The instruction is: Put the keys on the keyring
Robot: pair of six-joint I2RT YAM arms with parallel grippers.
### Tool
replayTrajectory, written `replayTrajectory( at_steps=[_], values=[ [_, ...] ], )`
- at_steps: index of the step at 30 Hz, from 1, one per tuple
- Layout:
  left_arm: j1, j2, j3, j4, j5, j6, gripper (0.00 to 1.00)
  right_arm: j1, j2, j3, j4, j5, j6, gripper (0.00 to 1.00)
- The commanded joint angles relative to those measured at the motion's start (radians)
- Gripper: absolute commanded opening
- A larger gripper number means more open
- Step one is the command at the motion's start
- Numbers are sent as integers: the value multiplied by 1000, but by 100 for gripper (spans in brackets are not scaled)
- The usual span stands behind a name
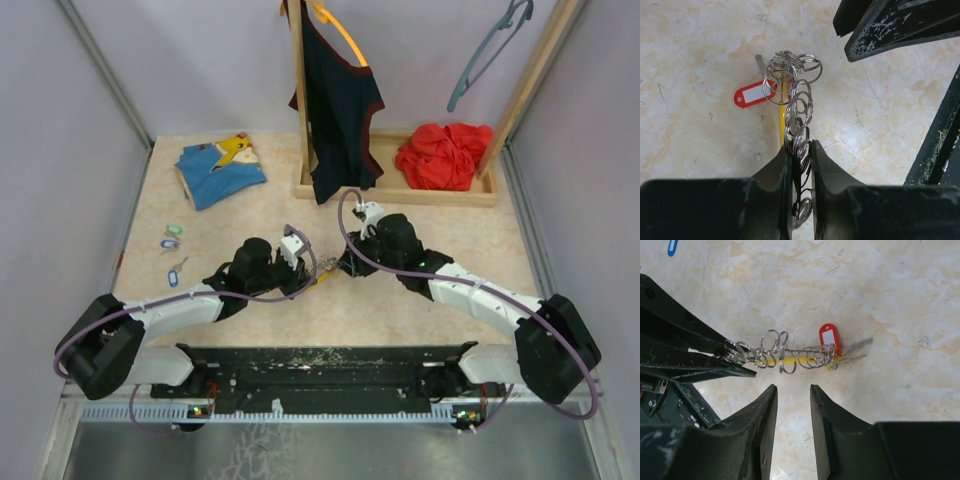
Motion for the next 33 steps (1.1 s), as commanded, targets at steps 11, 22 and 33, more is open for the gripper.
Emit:
replayTrajectory(
  at_steps=[11, 22, 33],
  values=[
    [-3, -30, -8, 10, 17, 5, 14, 9, 65, -53, 213, -50, -83, 29],
    [-3, -32, -10, 17, 40, -5, 15, 43, 82, -50, 238, -28, -127, 29],
    [-2, -41, -18, 28, 67, -6, 15, 47, 100, -52, 273, -15, -107, 27]
  ],
)
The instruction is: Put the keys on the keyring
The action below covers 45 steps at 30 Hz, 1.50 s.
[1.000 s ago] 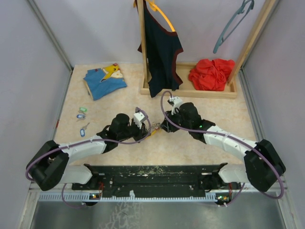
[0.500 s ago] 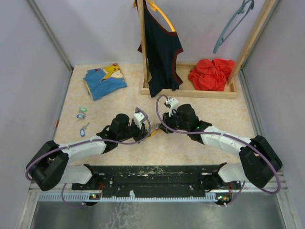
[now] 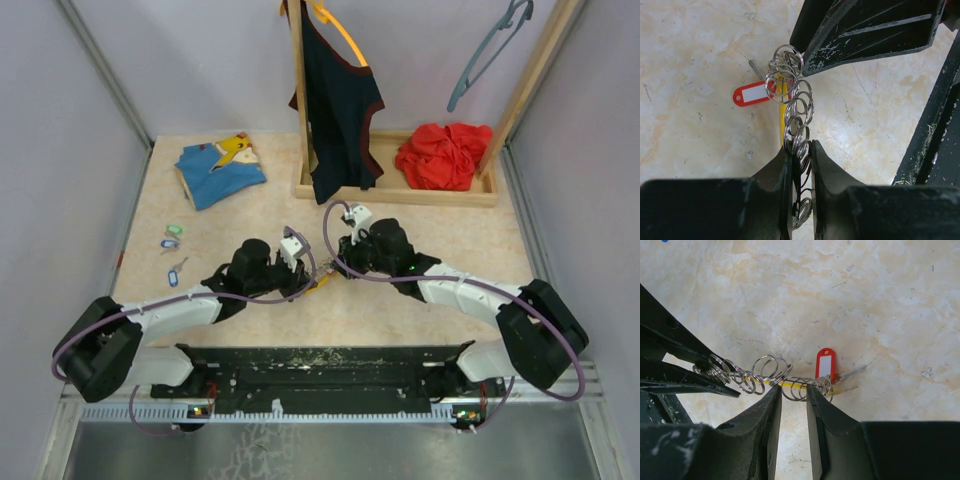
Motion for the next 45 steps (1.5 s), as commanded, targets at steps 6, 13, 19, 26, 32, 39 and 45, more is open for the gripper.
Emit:
replayTrajectory(
  at_steps=[6, 13, 19, 26, 32, 39, 45],
  values=[
    [-3, -37, -12, 32, -4, -3, 15, -10, -52, -1, 6, 67, 64, 27],
    [-3, -34, -11, 18, -32, 11, 15, -49, -112, 25, -94, 50, 203, 29],
    [-3, -45, -17, 17, -34, 16, 15, -53, -88, 65, -96, -19, 326, 31],
    [-3, -53, -22, 26, -27, 14, 15, -52, -41, 64, -36, -32, 398, 31],
    [-3, -68, -35, 51, -19, 4, 15, -55, -6, 21, 50, -17, 449, 32],
    [-3, -68, -40, 67, -4, -4, 15, -60, 17, -3, 121, -20, 458, 32],
    [-3, -74, -46, 81, -8, -11, 15, -65, 15, -23, 116, -6, 458, 32]
  ],
)
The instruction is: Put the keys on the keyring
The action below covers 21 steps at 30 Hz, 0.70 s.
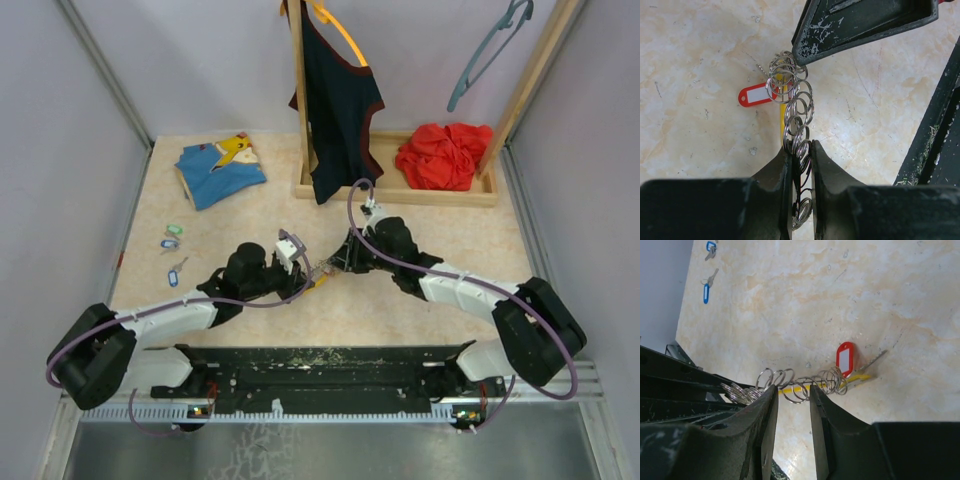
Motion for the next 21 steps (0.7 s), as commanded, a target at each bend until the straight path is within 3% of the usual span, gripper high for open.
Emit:
replayTrajectory(
  at_steps=[1, 21],
  values=[
    [-3, -24, -7, 63, 15, -11, 15, -13, -3, -13, 64, 7, 11, 32],
    [-3, -37, -27, 105, 23, -34, 15, -18, 7, -54, 175, -72, 24, 25]
  ],
)
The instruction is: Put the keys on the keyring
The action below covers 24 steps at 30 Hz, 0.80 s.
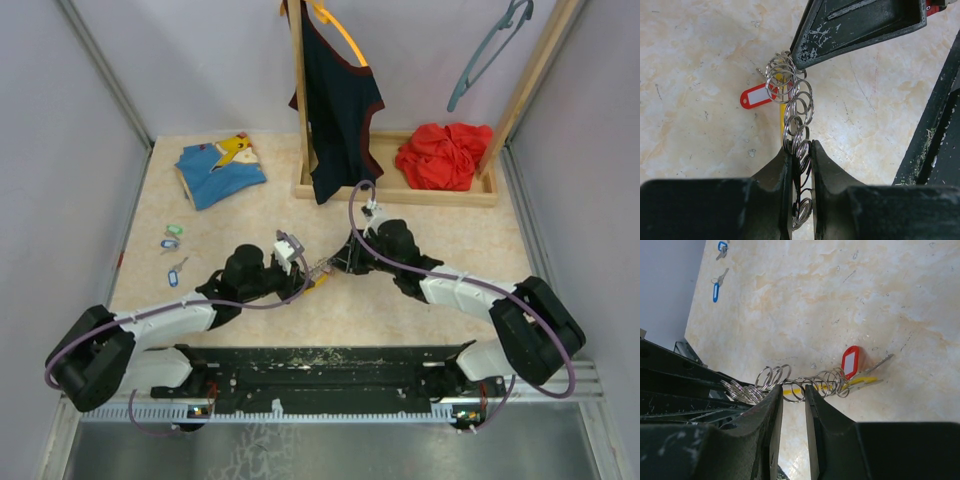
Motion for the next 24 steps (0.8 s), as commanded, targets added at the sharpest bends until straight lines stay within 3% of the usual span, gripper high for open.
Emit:
replayTrajectory(
  at_steps=[1, 13, 24],
  values=[
    [-3, -31, -10, 64, 19, -12, 15, -9, 1, -12, 88, -28, 17, 25],
    [-3, -63, -47, 119, -11, -37, 15, -33, 5, -67, 263, -168, 63, 27],
    [-3, -72, -55, 128, -14, -35, 15, -45, -15, -67, 274, -172, 62, 8]
  ],
)
